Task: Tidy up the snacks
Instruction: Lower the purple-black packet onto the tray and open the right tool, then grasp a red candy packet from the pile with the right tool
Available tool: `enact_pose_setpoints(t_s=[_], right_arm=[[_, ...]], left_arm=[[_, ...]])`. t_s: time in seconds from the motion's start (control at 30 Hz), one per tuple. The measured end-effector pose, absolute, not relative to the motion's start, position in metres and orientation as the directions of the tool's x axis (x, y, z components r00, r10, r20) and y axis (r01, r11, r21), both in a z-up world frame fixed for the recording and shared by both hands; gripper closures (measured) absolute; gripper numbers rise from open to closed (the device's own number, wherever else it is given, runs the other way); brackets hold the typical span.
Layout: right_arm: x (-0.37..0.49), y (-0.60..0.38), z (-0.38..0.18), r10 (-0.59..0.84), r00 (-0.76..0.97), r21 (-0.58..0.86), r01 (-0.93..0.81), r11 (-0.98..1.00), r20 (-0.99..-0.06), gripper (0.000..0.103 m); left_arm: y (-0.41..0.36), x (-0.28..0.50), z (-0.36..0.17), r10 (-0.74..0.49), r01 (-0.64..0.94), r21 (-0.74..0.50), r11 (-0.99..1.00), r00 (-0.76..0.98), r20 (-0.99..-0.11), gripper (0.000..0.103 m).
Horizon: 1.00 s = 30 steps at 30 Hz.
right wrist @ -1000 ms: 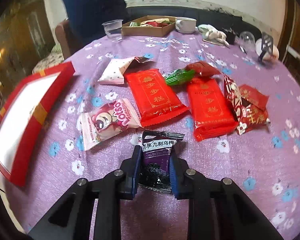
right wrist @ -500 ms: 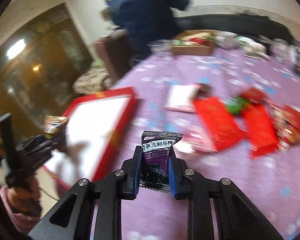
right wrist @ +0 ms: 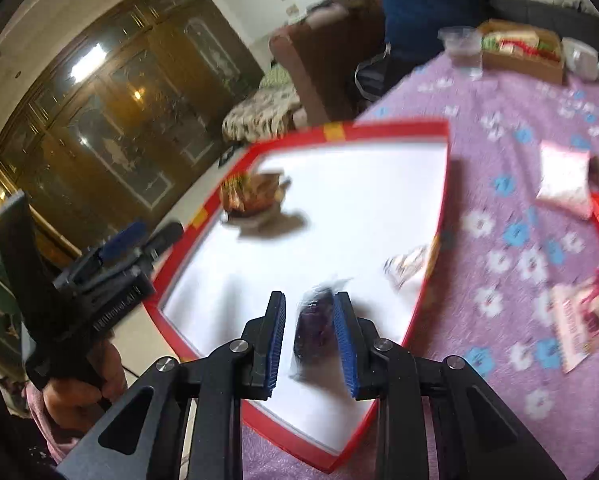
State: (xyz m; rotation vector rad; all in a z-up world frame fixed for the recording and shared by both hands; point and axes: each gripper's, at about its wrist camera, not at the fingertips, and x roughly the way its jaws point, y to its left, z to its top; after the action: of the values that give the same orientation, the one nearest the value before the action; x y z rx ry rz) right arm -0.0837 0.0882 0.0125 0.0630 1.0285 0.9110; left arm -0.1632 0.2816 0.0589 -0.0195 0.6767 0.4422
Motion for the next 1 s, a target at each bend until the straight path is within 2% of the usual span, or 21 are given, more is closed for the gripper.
enact_pose_setpoints(t_s=[0.3,0.47,0.87,0.93,1.0], right_arm=[[-0.113,0.090,-0.001,0.610,0.053,0.419,-0.680,0.602,-0.791,0.079],[-0.119,0.065,0.001,0.638,0.063,0.444,-0.665,0.600,-0.768,0.075],[-0.117,0.017,0.010,0.665,0.001,0.497,-0.663,0.560,-0.747,0.076],[-0.111,0.003,0.019,0.701,0.048,0.500,-0.666,0.554,-0.712,0.075],[-0.092,-0.032,0.031,0.710,0.179,0.485,-0.615,0.621,-0.681,0.069]], left_arm=[[0.256,-0.155,0.058,0.333,-0.334,0.122,0.935,0.702,-0.629,0.037],[0.236,-0.152,0.061,0.304,-0.290,0.129,0.948,0.710,-0.635,0.037],[0.181,-0.135,0.066,0.244,-0.181,0.164,0.970,0.717,-0.652,0.036],[0.173,-0.134,0.069,0.229,-0.162,0.162,0.973,0.719,-0.656,0.036],[0.163,-0.131,0.071,0.207,-0.136,0.159,0.978,0.721,-0.662,0.036]])
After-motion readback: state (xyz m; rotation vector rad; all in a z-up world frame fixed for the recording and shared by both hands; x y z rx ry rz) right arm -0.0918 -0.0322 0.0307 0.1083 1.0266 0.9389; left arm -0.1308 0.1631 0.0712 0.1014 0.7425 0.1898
